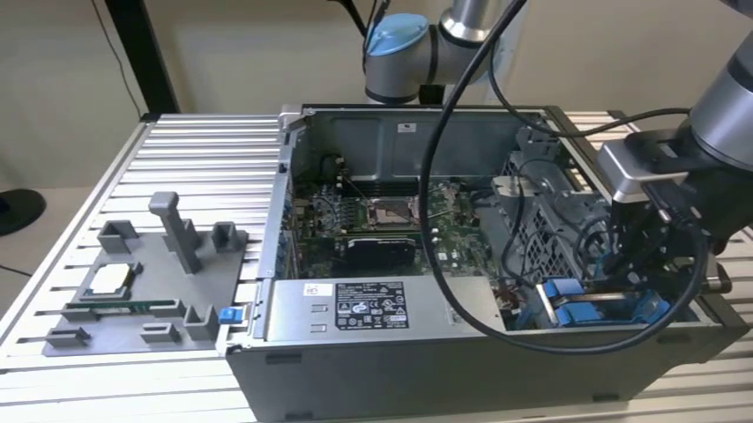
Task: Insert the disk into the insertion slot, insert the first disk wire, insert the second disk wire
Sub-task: 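Insert the first disk wire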
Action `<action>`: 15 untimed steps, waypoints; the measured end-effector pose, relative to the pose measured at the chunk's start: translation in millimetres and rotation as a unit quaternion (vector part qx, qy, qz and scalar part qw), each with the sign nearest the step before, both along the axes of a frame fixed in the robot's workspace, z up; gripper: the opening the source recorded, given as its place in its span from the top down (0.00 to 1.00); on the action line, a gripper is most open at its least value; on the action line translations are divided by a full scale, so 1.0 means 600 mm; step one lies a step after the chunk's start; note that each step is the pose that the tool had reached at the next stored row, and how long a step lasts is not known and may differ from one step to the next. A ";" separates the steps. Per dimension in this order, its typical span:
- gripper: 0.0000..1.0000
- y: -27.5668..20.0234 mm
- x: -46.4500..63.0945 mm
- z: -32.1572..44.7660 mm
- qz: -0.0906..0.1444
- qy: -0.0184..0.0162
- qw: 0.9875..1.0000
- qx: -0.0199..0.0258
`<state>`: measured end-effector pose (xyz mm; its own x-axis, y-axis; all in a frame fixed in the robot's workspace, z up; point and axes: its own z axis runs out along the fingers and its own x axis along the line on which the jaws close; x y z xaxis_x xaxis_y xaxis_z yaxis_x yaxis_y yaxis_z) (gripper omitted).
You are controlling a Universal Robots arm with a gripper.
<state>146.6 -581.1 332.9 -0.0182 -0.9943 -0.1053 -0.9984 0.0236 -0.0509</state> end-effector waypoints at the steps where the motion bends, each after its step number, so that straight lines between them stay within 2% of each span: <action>1: 1.00 0.0000 0.000 -0.002 0.000 0.000 1.000 0.000; 10: 1.00 0.0000 0.000 -0.006 0.000 0.000 1.000 0.001; 12: 1.00 0.0000 0.000 0.001 0.000 0.000 1.000 0.002; 15: 1.00 0.0000 0.000 0.025 0.000 0.001 1.000 0.001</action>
<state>146.6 -581.1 348.0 -0.0188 -0.9940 -0.1082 -0.9985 0.0243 -0.0498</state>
